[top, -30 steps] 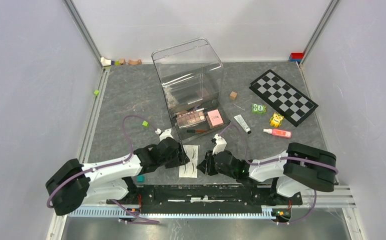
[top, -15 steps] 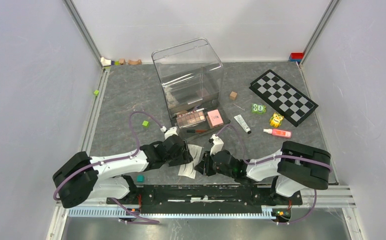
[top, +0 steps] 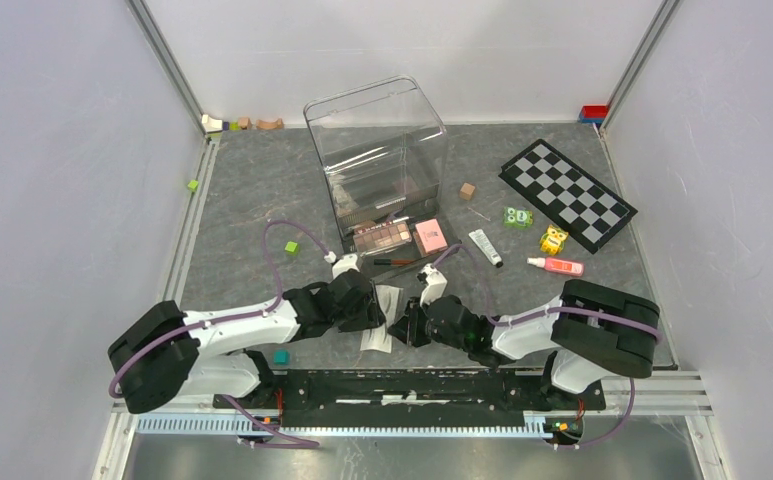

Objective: Organize the makeup
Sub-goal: Pick up the makeup tool from the center of the board.

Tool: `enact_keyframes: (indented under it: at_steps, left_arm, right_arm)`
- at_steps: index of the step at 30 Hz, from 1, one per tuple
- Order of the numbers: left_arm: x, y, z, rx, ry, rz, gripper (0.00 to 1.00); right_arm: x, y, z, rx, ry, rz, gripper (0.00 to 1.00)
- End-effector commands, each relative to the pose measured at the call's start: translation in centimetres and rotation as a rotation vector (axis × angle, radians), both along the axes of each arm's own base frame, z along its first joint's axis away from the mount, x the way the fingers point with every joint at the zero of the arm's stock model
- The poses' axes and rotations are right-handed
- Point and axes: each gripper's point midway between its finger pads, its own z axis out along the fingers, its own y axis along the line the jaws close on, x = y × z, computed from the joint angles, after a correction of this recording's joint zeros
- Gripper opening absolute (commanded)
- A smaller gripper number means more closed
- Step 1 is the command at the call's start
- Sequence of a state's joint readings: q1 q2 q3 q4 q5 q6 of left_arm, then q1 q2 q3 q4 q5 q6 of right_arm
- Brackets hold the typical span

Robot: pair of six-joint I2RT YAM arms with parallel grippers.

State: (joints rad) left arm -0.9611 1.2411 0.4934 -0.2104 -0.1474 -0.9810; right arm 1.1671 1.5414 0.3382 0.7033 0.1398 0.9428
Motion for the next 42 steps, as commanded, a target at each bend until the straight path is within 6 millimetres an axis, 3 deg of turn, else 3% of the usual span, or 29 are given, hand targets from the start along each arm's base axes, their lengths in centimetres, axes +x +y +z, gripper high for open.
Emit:
enact_keyframes:
  at_steps: [1, 7, 11, 15, 17, 29, 42]
  left_arm:
    - [-4.1, 5.2, -4.8, 0.237, 0.151, -0.051, 0.59]
    - [-4.0, 5.3, -4.8, 0.237, 0.149, -0.043, 0.51]
    - [-4.0, 5.3, -4.8, 0.232, 0.146, -0.036, 0.50]
    - [-4.0, 5.3, -4.7, 0.218, 0.138, -0.029, 0.50]
    - [-4.0, 5.3, -4.6, 0.209, 0.133, -0.027, 0.50]
    - [-4.0, 3.3, -3.5, 0.036, 0.107, -0.017, 0.50]
    - [-3.6, 2.1, -1.6, -0.090, 0.062, 0.013, 0.50]
  right_arm:
    - [0.9, 2.3, 3.2, 0.107, -0.056, 0.018, 0.21]
    - [0.9, 1.7, 3.4, 0.105, -0.064, 0.007, 0.24]
    - [1.1, 0.3, 3.1, 0.069, -0.077, -0.022, 0.34]
    - [1.2, -1.5, 2.3, 0.038, -0.069, -0.075, 0.52]
    - [1.0, -1.9, 1.9, 0.035, -0.049, -0.086, 0.55]
    - [-0.8, 0.3, 2.2, 0.199, 0.063, -0.025, 0.67]
    - [-1.3, 1.6, 2.8, 0.265, 0.100, 0.005, 0.70]
